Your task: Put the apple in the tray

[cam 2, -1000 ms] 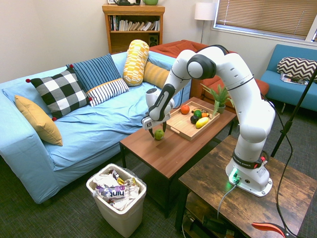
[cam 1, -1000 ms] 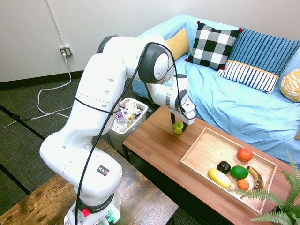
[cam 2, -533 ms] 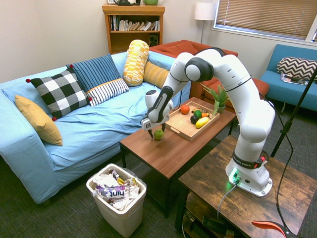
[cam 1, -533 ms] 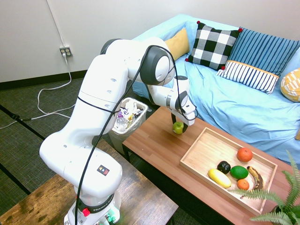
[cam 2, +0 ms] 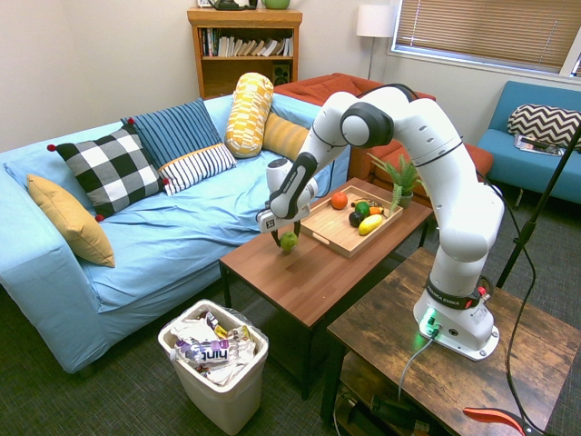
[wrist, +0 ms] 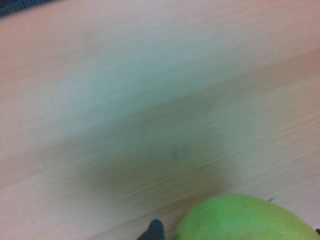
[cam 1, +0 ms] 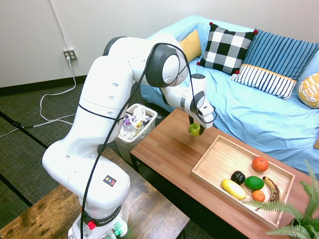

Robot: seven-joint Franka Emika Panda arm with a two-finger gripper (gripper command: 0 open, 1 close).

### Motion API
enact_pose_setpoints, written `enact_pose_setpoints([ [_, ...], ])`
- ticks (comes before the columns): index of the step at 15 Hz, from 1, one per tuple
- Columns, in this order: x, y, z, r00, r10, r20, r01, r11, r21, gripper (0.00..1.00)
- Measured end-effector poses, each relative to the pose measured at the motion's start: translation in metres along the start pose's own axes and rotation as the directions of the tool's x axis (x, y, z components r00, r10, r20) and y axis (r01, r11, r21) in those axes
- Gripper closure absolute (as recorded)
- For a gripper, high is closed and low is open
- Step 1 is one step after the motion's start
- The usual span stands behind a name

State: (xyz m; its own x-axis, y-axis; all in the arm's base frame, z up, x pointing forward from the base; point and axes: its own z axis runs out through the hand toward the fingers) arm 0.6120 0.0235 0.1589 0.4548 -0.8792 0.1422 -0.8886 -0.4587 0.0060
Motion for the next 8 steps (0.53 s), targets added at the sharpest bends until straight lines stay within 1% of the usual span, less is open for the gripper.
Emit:
enact_pose_setpoints([
  [1, 0.018, 0.009, -0.016, 1.000, 0.025, -0.013, -0.025, 1.000, 0.009, 1.00],
  [3, 0.054, 0.037, -0.033, 0.996, 0.081, -0.029, -0.080, 0.997, 0.011, 1.00],
  [5, 0.089, 0.076, -0.037, 0.989, 0.143, -0.033, -0.143, 0.990, -0.005, 1.00],
  [8, 0.139, 0.139, -0.026, 0.974, 0.222, -0.046, -0.223, 0.974, -0.028, 1.00],
])
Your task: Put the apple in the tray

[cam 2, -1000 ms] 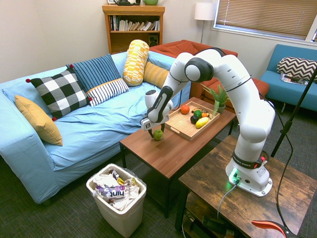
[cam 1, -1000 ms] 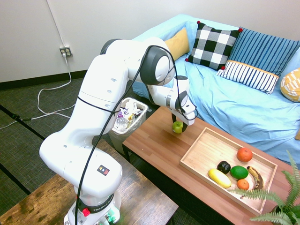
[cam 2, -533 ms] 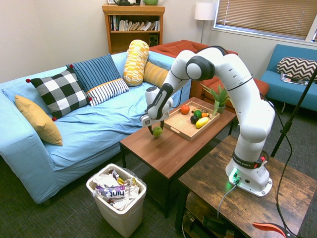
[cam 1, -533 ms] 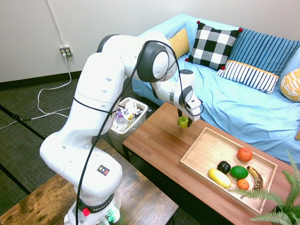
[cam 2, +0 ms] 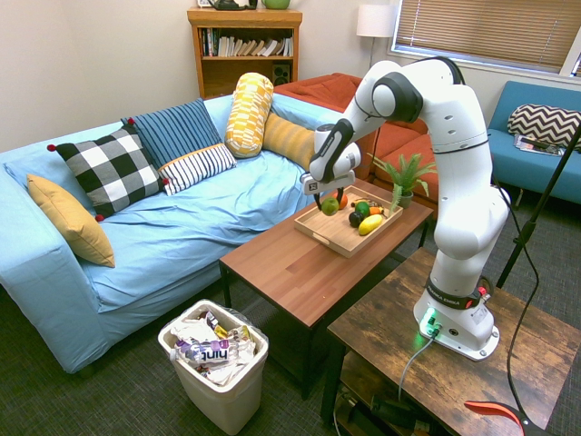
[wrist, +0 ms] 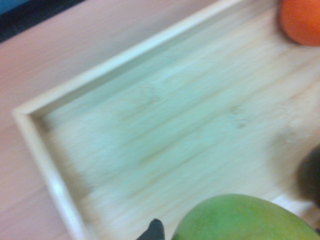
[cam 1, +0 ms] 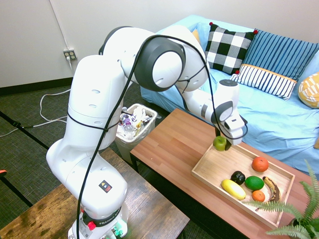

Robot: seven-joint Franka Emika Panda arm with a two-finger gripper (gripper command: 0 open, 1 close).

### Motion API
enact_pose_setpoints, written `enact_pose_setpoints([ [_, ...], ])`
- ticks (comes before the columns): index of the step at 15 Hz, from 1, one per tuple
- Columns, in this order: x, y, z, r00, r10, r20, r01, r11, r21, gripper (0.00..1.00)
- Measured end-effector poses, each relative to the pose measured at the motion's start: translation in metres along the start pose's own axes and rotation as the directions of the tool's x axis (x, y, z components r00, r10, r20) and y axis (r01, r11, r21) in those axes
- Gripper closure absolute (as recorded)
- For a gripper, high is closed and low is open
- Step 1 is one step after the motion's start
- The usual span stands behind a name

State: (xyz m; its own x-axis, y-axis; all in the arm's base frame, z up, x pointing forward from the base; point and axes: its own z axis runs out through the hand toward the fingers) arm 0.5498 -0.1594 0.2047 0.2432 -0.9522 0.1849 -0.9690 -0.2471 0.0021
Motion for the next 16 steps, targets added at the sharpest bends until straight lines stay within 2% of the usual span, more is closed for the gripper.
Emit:
enact_pose_setpoints([
  [3, 0.027, 0.025, 0.022, 0.999, 0.041, -0.005, -0.041, 0.999, -0.021, 1.00],
  [9, 0.012, 0.021, 0.068, 0.998, 0.058, 0.021, -0.057, 0.997, -0.055, 1.00],
  [16, 0.006, 0.021, 0.091, 0.997, 0.062, 0.044, -0.058, 0.995, -0.075, 1.00],
])
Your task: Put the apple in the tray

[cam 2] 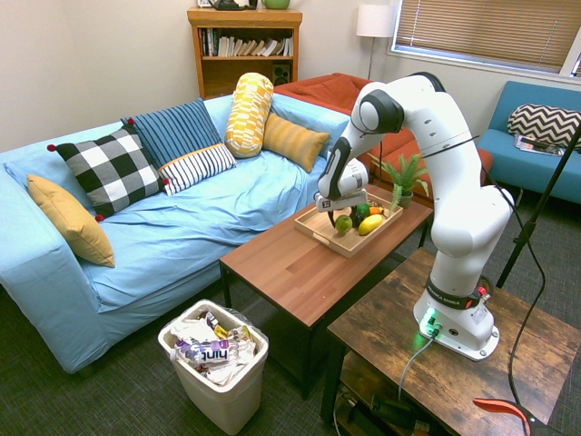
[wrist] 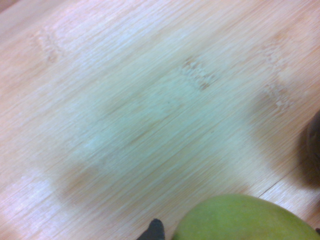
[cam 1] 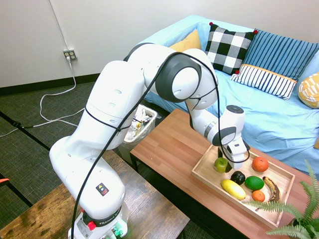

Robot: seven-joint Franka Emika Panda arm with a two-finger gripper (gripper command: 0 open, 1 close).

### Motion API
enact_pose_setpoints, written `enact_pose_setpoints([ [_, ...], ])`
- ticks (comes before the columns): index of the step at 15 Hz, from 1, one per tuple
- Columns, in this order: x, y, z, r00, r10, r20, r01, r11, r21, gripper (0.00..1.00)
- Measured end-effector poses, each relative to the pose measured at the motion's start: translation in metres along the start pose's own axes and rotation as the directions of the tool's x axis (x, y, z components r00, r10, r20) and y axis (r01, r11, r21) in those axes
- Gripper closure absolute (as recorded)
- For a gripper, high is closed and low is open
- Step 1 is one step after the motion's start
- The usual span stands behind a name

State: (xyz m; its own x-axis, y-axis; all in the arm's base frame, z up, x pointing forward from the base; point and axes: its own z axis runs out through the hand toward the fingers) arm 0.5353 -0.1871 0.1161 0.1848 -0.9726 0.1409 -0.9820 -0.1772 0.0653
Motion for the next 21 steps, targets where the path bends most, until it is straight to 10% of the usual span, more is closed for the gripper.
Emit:
enact_pose_setpoints([
  [3, -0.003, -0.002, 0.005, 1.000, 0.000, 0.006, 0.000, 1.000, 0.000, 1.00],
  [4, -0.004, -0.003, 0.006, 1.000, -0.003, 0.008, 0.003, 1.000, 0.000, 0.00],
  [21, 0.016, -0.006, -0.046, 0.999, -0.043, -0.007, 0.043, 0.997, 0.069, 0.00],
])
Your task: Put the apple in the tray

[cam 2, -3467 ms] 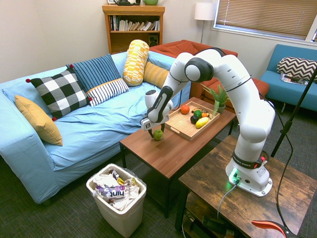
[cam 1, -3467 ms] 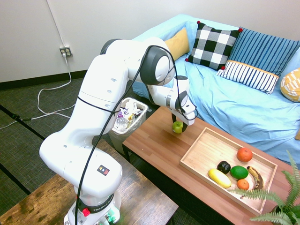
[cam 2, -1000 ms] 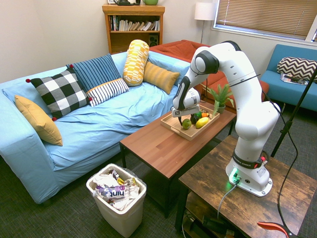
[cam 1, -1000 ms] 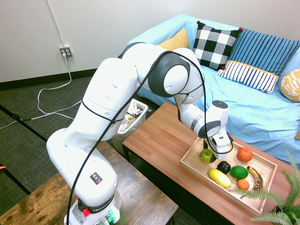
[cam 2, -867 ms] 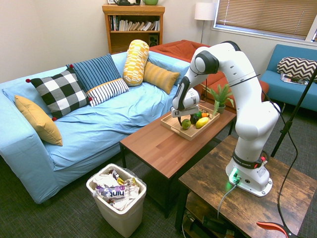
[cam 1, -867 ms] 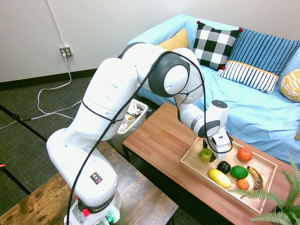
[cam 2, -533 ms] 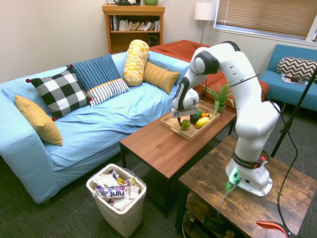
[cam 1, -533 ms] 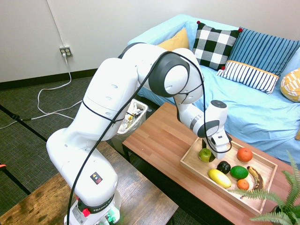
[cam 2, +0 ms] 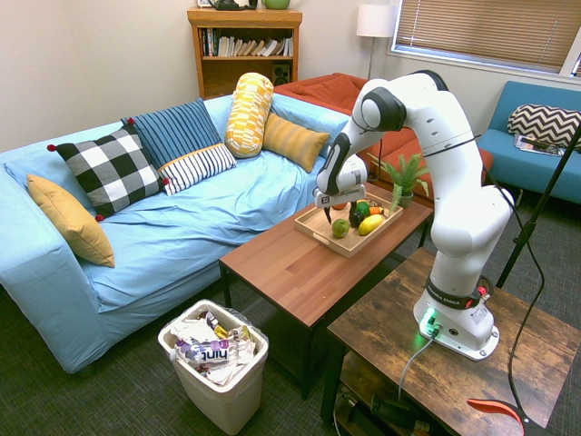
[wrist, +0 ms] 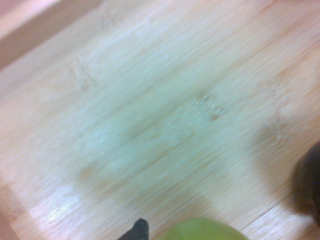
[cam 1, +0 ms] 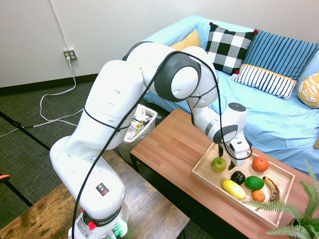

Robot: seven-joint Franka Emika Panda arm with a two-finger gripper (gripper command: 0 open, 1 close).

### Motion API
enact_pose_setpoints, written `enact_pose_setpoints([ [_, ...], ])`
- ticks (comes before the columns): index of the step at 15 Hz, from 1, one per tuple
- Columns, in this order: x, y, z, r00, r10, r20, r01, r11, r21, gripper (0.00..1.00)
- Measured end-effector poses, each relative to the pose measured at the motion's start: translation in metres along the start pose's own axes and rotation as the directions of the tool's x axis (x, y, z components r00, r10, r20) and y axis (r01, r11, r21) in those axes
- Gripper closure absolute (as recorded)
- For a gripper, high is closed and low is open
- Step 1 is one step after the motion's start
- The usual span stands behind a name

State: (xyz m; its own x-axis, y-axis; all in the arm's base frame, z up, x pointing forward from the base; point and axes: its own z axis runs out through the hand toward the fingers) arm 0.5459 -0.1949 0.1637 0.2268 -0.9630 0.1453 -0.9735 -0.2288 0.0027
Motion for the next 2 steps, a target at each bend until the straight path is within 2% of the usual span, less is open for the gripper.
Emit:
enact_pose_setpoints([
  [2, 0.008, 0.003, -0.040, 1.000, -0.003, 0.002, 0.003, 1.000, 0.018, 0.00],
])
